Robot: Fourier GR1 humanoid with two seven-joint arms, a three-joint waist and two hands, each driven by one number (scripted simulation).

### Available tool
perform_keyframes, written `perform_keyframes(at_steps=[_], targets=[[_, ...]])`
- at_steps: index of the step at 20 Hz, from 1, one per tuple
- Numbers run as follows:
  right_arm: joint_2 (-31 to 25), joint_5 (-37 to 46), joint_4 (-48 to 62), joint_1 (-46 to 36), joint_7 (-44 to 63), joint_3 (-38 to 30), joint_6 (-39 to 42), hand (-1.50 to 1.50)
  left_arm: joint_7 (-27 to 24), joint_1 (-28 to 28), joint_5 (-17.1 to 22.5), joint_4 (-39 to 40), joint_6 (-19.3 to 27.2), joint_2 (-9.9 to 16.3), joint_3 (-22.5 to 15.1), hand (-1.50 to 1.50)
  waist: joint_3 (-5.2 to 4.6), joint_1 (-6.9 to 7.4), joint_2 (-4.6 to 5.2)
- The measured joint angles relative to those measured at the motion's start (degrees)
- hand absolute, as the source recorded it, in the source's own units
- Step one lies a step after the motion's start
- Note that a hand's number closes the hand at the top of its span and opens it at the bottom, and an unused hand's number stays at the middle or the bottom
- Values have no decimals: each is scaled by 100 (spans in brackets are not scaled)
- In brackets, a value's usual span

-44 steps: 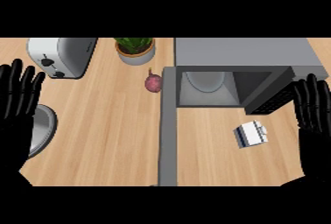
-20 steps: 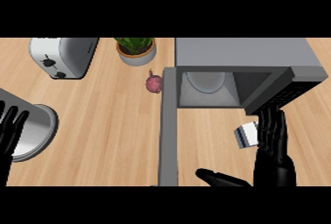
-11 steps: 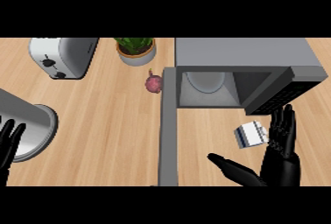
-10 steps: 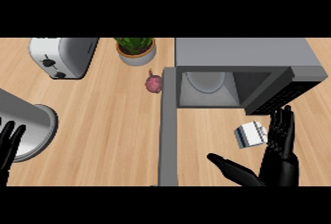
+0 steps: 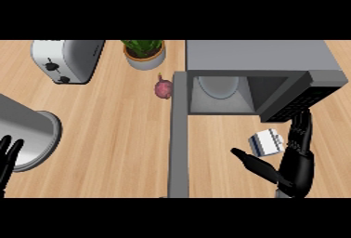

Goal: Pick up the milk, place it into the microwave and close the microwave

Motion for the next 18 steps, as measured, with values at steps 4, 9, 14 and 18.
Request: perform_keyframes(at_steps=[4,9,14,18], targets=[[-94,-147,368,99,-370,-295,136,-150,-106,140,-19,12,-134,-98,48,-150,0,-5,-1],[-223,-357,915,52,-728,-666,372,-150,-83,151,76,-2,-286,-70,220,-150,-1,-2,-2],[-297,-468,1351,86,-1037,-823,681,-150,-204,223,-99,12,-342,-243,150,-150,-1,-8,-2],[-422,-565,1963,-206,-1152,-1035,889,-150,-308,215,-148,124,-354,-293,128,-150,-1,-3,0]])
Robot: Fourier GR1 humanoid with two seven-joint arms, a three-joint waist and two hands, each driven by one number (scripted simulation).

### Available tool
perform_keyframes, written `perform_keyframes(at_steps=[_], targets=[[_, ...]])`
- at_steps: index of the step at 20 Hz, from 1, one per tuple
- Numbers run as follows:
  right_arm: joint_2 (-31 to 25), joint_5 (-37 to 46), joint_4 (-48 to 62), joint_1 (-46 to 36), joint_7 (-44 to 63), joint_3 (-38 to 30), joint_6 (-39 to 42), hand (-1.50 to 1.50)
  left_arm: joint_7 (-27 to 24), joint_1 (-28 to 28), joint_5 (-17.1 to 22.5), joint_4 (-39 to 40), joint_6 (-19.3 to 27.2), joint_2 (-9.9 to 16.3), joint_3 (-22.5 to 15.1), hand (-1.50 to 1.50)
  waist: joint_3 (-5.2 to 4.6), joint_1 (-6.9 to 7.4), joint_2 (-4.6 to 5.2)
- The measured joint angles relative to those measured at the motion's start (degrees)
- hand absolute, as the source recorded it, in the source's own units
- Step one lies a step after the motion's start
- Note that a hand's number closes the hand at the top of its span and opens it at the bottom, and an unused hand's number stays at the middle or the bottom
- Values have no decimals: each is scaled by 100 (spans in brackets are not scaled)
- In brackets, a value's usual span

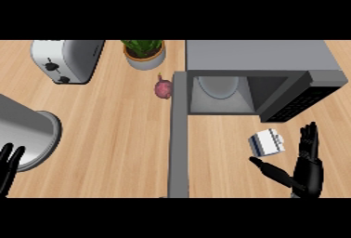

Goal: Pick up the milk, place it into the microwave and close the microwave

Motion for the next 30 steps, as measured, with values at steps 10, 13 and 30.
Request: perform_keyframes(at_steps=[10,13,30], targets=[[-146,-89,1514,-421,-787,-453,272,-150,39,148,84,-146,-129,-44,98,-150,1,9,0],[-230,-149,2255,-793,-1072,-615,445,-150,-21,0,-25,38,-132,-70,70,-150,2,13,4],[-544,-356,4974,-2076,-2076,-1124,1379,-150,74,-73,117,82,-272,-59,317,-150,0,42,10]])
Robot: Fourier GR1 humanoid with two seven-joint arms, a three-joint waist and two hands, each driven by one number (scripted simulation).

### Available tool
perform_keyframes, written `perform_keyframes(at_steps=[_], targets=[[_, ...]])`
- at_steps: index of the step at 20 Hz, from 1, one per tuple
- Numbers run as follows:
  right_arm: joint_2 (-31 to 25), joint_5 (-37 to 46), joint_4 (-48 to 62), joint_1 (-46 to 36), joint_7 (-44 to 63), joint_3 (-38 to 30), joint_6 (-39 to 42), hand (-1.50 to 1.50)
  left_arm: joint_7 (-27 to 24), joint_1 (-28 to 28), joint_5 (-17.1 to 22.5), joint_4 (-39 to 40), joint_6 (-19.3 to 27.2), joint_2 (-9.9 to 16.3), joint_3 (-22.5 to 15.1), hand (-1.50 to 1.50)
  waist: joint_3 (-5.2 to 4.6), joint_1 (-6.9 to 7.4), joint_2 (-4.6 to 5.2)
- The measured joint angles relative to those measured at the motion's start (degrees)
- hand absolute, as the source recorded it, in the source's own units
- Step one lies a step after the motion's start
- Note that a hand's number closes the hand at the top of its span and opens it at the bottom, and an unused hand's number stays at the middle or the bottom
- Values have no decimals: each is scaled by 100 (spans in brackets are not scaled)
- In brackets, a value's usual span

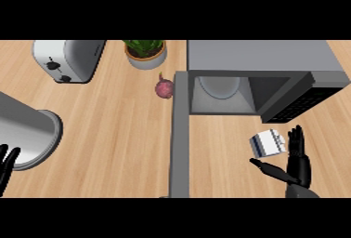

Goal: Pick up the milk, place it into the microwave and close the microwave

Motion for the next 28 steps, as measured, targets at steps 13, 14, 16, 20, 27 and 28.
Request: perform_keyframes(at_steps=[13,14,16,20,27,28], targets=[[20,-329,217,-291,-220,-292,860,150,-185,142,-88,24,67,7,-177,-150,10,22,11],[63,-359,185,-316,-211,-308,882,150,-143,119,-92,5,91,-4,-192,-150,10,16,10],[139,-364,100,-197,-216,-266,976,150,-65,154,-15,-77,92,17,-135,-150,9,7,4],[308,-322,-78,-159,-121,-102,1160,150,-166,145,137,57,-41,134,79,-150,4,-6,-3],[438,-151,-786,-155,381,449,1570,150,-143,154,290,60,-97,200,274,-150,-3,-47,-25],[465,-114,-940,-110,441,553,1618,150,-111,167,352,48,-115,229,320,-150,-4,-54,-29]])
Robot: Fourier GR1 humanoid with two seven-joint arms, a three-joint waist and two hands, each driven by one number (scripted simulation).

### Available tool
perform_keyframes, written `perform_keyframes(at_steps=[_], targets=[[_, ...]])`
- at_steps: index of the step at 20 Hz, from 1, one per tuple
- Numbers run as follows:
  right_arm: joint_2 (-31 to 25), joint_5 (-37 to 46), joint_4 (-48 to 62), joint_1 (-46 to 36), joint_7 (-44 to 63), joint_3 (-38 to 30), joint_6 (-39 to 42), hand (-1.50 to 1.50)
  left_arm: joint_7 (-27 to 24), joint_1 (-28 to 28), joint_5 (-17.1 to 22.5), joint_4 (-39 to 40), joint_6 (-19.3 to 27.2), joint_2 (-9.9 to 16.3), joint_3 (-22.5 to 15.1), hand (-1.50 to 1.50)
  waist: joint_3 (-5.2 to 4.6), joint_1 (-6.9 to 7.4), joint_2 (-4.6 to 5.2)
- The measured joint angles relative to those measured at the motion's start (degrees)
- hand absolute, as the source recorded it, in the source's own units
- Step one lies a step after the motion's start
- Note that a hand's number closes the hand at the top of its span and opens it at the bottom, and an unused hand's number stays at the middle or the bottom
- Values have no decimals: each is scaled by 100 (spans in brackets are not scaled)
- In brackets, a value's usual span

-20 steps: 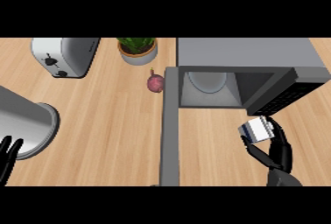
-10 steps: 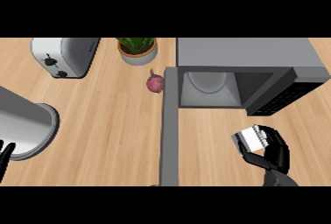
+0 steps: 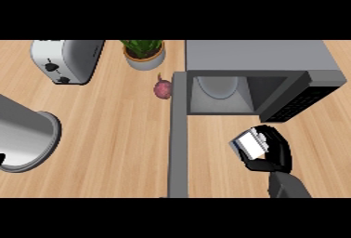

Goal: Pick up the milk, place it into the microwave and close the microwave

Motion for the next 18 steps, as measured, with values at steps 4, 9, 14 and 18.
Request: perform_keyframes(at_steps=[4,9,14,18], targets=[[163,96,-1020,355,474,449,109,150,-90,123,-58,35,-71,-79,35,-150,-7,-50,-19],[393,186,-2793,1135,1420,1030,-54,150,-42,110,81,23,-147,-34,158,-150,-8,-80,-24],[524,113,-4619,2058,2356,1793,-596,150,-66,128,244,156,-313,38,320,-150,-6,-66,-16],[561,31,-5947,2615,3172,2365,-1149,150,-175,132,211,278,-424,-6,375,-150,-4,-51,-10]])
